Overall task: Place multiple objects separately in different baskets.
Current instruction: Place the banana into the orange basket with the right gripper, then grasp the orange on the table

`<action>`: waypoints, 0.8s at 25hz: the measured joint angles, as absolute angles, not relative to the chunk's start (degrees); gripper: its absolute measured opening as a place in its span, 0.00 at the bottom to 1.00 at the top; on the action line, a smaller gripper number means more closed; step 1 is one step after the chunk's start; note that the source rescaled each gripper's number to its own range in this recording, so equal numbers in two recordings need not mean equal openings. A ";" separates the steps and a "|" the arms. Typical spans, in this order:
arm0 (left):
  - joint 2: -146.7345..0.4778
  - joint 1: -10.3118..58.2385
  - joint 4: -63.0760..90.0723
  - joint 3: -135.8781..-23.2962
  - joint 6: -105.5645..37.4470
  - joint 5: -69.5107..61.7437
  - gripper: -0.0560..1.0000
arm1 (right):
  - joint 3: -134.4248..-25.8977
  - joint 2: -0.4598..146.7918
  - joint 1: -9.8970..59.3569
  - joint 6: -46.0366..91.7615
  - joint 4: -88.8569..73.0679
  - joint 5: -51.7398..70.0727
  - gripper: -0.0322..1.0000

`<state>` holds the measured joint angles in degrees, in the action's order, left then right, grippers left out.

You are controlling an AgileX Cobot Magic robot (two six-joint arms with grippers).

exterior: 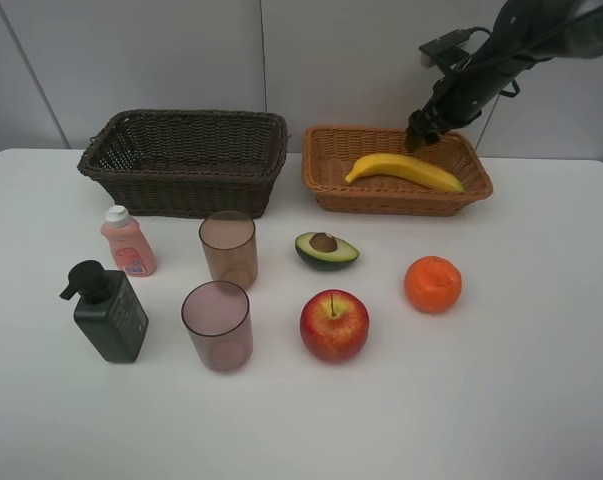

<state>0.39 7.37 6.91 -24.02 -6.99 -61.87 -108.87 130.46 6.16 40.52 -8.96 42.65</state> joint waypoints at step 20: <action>0.39 7.37 6.91 -24.02 -6.99 -61.87 0.98 | -108.87 130.46 6.16 40.52 -9.81 42.76 1.00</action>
